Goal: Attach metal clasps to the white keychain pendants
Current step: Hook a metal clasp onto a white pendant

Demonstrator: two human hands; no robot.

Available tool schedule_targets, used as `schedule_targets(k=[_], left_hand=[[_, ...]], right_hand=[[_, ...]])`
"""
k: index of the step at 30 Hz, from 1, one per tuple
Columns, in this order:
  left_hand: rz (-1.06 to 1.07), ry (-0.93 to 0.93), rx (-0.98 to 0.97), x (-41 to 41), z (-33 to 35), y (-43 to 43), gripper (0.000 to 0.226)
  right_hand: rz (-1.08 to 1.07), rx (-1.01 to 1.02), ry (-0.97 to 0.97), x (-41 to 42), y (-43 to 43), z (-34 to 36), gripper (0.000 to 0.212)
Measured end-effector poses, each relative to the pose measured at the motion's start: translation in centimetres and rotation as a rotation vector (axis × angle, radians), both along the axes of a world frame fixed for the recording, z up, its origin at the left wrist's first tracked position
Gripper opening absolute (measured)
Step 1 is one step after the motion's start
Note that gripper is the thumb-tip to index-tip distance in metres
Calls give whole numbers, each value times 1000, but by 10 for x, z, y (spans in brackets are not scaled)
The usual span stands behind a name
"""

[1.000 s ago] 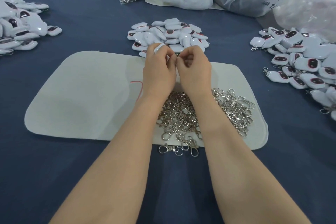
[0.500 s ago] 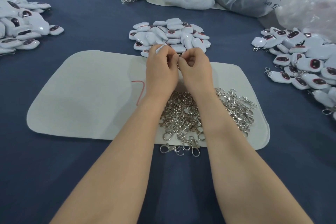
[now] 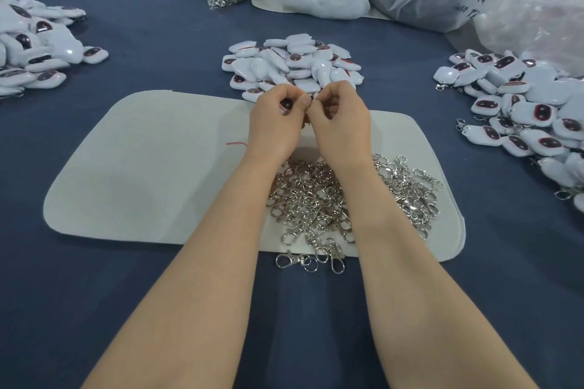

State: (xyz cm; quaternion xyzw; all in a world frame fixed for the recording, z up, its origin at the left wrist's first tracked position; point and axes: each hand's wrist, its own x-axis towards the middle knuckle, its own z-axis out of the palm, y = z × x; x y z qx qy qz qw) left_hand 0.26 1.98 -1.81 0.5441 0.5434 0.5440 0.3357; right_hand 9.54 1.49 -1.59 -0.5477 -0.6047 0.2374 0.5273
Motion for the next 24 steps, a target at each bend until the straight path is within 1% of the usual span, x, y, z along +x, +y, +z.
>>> schedule_targets(k=[5,9,11,14,15,18,20,24], left_hand=[[9,-16,-15,0,-1,2,8],[-36,-56,0,2,0,2,8],[-64,-80,0,1,0,2,14],[-76,-146,-4,1,0,1,34],[-70,-168,-26,2,0,1,35],[-55,-195,-91,3,0,2,26],[-68,-202,-100,3,0,2,22],[-76,-185,-89,1,-1,4,21]], right_hand=[[13,24,-52,0,0,-1,10],[-54,5,-4,2,2,0,9],[-109,-15,18,5,4,-1,9],[-159,-31,9,8,6,-3,8],[-162,-30,3,8,6,-4,8],[-154,-12,-37,7,6,-5,9],[-144,-5,-63,7,6,-5,9],[-118,12,-69,5,5,-5,10]])
